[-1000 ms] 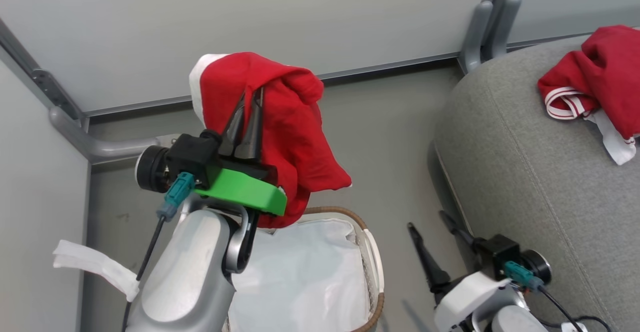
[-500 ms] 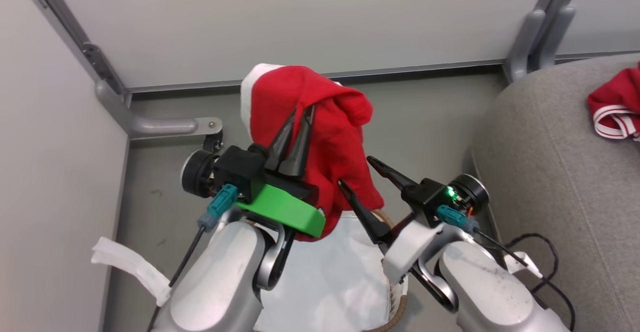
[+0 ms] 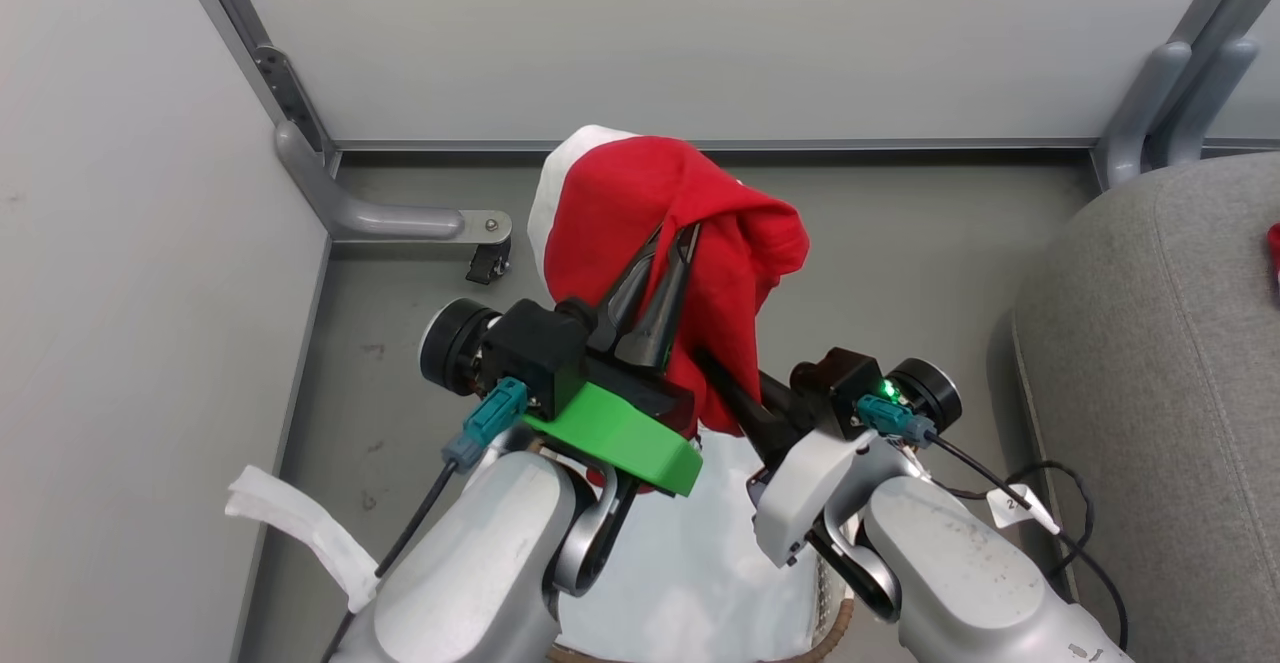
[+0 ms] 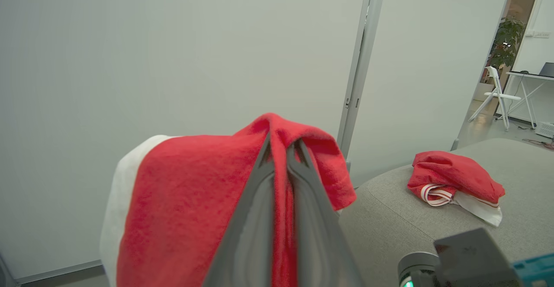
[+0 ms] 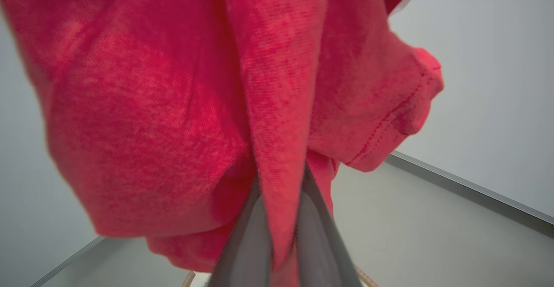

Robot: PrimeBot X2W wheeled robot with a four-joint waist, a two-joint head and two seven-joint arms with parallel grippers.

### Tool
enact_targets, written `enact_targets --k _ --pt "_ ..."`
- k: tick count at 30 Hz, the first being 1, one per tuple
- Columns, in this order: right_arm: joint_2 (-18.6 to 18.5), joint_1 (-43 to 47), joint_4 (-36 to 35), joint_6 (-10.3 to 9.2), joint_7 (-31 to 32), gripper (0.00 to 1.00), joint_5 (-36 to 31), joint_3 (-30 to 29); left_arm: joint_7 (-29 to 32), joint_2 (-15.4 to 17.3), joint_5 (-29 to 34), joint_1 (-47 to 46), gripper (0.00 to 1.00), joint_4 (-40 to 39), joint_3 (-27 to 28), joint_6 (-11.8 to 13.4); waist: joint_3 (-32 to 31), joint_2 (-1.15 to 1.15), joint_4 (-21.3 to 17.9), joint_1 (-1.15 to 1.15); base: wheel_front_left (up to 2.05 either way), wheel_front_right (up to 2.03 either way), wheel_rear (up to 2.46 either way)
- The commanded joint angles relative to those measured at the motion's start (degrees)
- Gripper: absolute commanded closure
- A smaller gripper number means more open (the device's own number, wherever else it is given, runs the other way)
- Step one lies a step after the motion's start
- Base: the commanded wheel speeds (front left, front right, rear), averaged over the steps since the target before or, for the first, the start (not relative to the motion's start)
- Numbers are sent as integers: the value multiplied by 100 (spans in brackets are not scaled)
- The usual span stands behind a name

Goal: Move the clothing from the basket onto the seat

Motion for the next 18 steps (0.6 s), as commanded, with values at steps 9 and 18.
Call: enact_targets --k 9,18 --pt "-14 92 -1 -8 -11 100 246 184 -4 9 -42 -56 100 13 52 67 -10 0 -58 0 0 0 0" --pt "-13 53 -109 -8 -11 100 260 133 -4 9 59 -55 100 48 95 80 27 0 -186 0 0 0 0"
